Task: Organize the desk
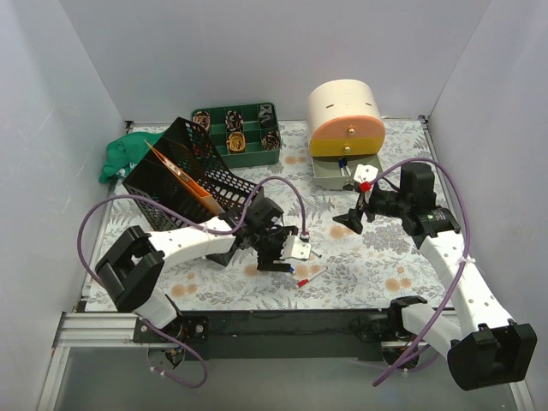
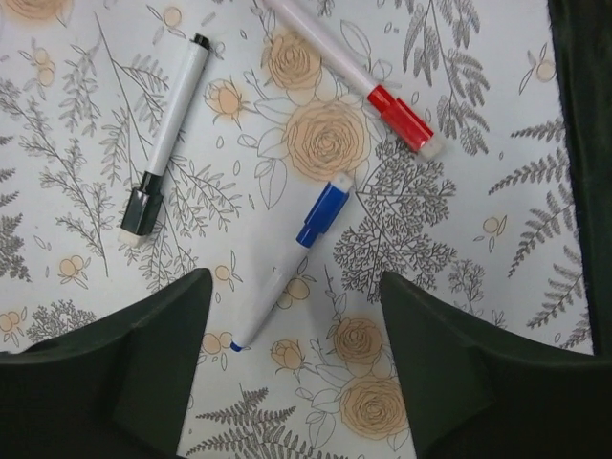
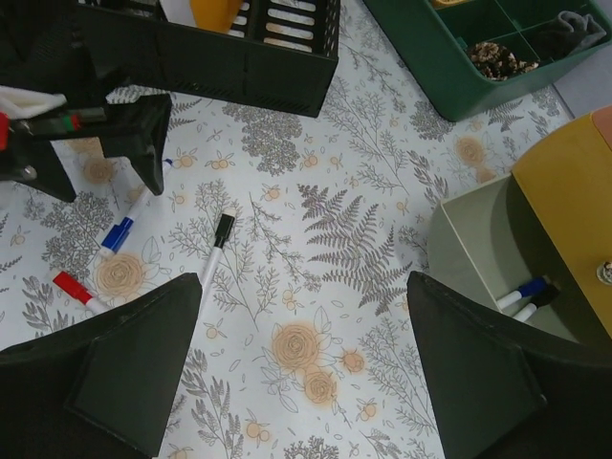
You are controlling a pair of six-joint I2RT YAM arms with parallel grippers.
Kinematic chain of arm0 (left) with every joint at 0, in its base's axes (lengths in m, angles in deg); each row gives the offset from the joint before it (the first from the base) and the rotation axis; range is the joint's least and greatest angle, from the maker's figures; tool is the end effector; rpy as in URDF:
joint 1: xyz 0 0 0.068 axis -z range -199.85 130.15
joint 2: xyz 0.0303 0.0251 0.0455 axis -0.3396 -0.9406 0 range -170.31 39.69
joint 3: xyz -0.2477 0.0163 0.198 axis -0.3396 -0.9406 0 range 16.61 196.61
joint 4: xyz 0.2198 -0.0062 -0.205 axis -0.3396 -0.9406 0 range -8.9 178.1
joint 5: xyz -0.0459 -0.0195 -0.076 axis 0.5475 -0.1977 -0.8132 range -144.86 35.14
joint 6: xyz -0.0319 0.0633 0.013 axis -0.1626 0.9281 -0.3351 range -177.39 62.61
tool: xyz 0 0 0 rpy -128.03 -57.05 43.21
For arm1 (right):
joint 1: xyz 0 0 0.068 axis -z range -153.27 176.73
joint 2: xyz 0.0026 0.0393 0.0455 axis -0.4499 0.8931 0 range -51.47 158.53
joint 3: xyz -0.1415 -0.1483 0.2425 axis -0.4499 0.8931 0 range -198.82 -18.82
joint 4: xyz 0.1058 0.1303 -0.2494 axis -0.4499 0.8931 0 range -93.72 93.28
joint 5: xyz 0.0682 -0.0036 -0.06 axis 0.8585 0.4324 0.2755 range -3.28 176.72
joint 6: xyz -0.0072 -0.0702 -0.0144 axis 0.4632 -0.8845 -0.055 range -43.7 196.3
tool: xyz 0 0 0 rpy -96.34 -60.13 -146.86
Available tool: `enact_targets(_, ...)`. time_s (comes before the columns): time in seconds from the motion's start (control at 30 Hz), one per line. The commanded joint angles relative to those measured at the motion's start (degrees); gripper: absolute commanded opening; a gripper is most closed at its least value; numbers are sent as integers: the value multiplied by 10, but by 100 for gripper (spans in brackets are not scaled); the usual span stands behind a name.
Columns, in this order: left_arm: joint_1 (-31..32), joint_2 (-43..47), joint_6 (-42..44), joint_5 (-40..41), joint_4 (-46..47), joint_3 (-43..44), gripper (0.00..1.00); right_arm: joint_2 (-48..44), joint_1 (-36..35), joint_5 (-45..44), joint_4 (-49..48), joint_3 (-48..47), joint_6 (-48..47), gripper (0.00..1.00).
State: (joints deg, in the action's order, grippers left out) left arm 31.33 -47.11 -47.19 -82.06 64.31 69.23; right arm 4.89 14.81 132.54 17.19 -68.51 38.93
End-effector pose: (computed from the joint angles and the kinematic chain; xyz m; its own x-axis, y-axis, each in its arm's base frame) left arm 0.1923 -0.2825 0.2041 -0.3734 0.7154 -0.5905 0.9257 0.2458 -0.2875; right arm 0.2281 0.0918 0.3444 0.1049 -0.4101 -0.9060 -0.8837 0.3795 -0.2741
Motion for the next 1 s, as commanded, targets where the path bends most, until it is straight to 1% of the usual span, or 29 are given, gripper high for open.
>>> enact_targets(0.0, -1, -43, 46, 30, -79, 42, 61, -8, 3, 36, -27, 3, 11, 97)
enact_targets(0.1, -1, -64, 56, 34, -85, 51, 46, -12, 6, 36, -26, 4, 11, 97)
enact_targets(0.27, -1, -79, 74, 60, -64, 49, 45, -12, 9, 43, -25, 6, 11, 97)
enact_targets(0.37, -1, -82, 80, 74, -45, 48, 48, -11, 10, 44, -25, 7, 11, 97)
enact_targets(0.6, -1, -72, 96, 67, -26, 49, 47, -5, 14, 49, -24, 6, 10, 97)
enact_targets(0.73, -1, -95, 100, 68, -31, 57, 47, -3, 16, 51, -23, 6, 9, 97)
enact_targets(0.77, -1, -100, 100, 66, -36, 63, 45, -3, 17, 52, -22, 6, 9, 97)
enact_targets(0.9, -1, -114, 100, 72, -48, 74, 31, -4, 19, 56, -22, 6, 9, 97)
enact_targets(0.97, -2, -123, 102, 74, -60, 80, 27, -4, 20, 56, -20, 6, 8, 97)
